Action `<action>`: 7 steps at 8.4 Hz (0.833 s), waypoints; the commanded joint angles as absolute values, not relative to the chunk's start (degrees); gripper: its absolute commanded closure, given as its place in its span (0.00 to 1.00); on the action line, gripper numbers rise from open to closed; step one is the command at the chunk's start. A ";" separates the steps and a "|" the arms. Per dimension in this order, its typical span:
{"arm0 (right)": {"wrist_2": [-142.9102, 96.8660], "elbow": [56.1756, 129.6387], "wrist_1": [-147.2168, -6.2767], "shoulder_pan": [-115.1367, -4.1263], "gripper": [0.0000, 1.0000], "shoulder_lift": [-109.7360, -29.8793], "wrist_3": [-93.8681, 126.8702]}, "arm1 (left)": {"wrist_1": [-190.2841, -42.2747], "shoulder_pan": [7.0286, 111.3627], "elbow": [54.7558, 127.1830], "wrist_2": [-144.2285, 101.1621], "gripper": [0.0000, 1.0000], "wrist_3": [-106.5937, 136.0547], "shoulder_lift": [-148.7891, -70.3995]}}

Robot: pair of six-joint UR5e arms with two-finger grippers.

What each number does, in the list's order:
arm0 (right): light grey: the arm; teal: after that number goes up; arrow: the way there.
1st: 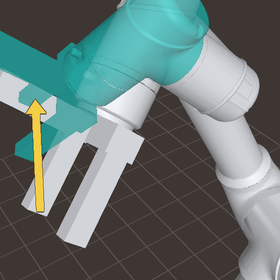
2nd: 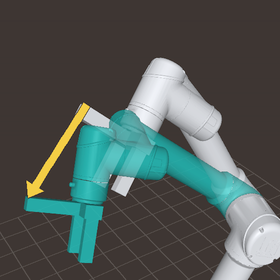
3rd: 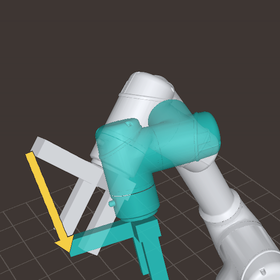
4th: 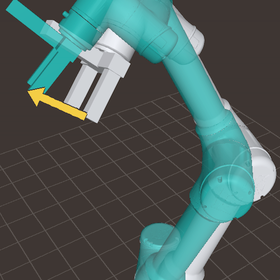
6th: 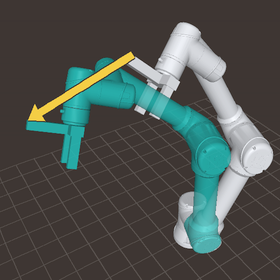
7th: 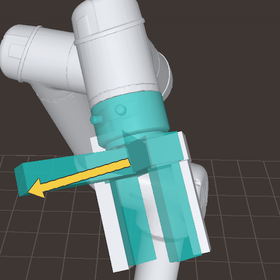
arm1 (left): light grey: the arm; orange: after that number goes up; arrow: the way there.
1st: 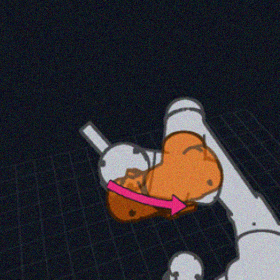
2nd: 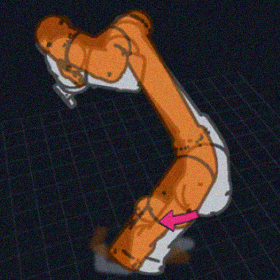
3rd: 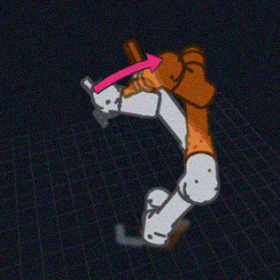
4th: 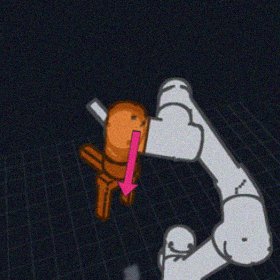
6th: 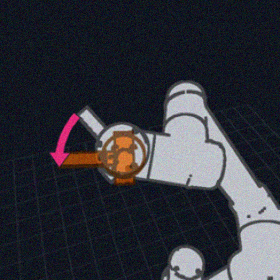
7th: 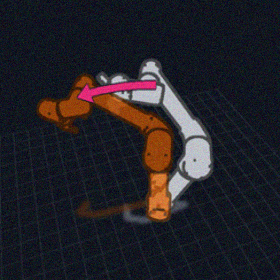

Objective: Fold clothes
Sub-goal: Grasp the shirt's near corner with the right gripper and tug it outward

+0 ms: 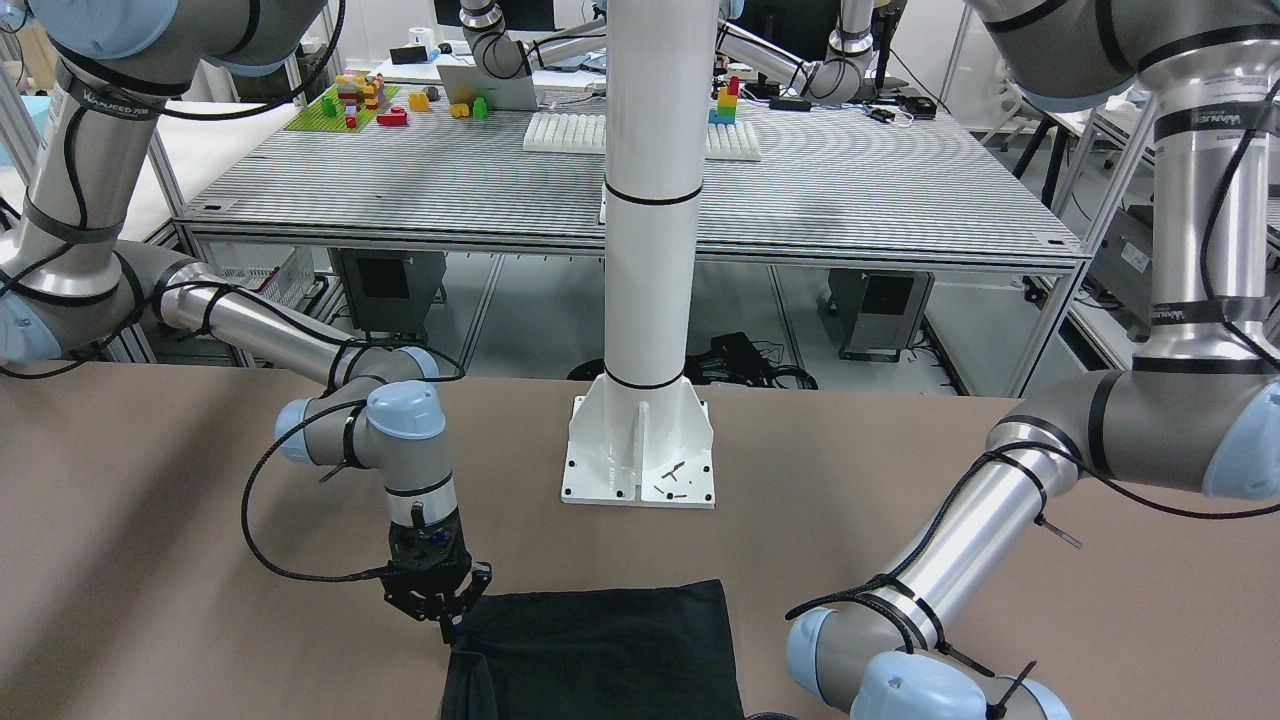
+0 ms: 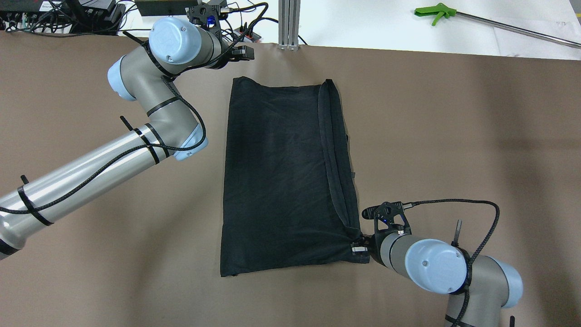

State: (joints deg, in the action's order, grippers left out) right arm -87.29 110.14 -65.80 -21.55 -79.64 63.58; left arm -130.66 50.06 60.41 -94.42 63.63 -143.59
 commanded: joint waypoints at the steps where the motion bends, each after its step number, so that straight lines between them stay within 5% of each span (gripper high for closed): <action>1: -92.97 111.62 -61.97 -21.88 1.00 -83.58 74.03 | -130.61 50.10 60.29 -94.39 0.06 63.55 -143.61; 4: -95.27 115.22 -58.11 -21.80 1.00 -87.70 82.97 | -130.69 50.27 60.38 -94.39 0.05 63.54 -143.61; 5: -95.27 115.05 -57.49 -21.80 0.74 -87.89 82.97 | -130.69 50.27 60.38 -94.39 0.05 63.54 -143.61; 6: -94.93 114.79 -57.48 -21.80 0.06 -87.37 82.97 | -130.69 50.19 60.38 -94.39 0.05 63.54 -143.61; 7: -94.92 114.52 -57.48 -21.88 0.05 -87.19 82.36 | -130.69 50.19 60.38 -94.39 0.05 63.54 -143.53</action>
State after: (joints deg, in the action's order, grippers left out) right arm -94.99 114.80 -57.86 -21.80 -87.36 82.70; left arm -130.68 50.22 60.38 -94.39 63.54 -143.61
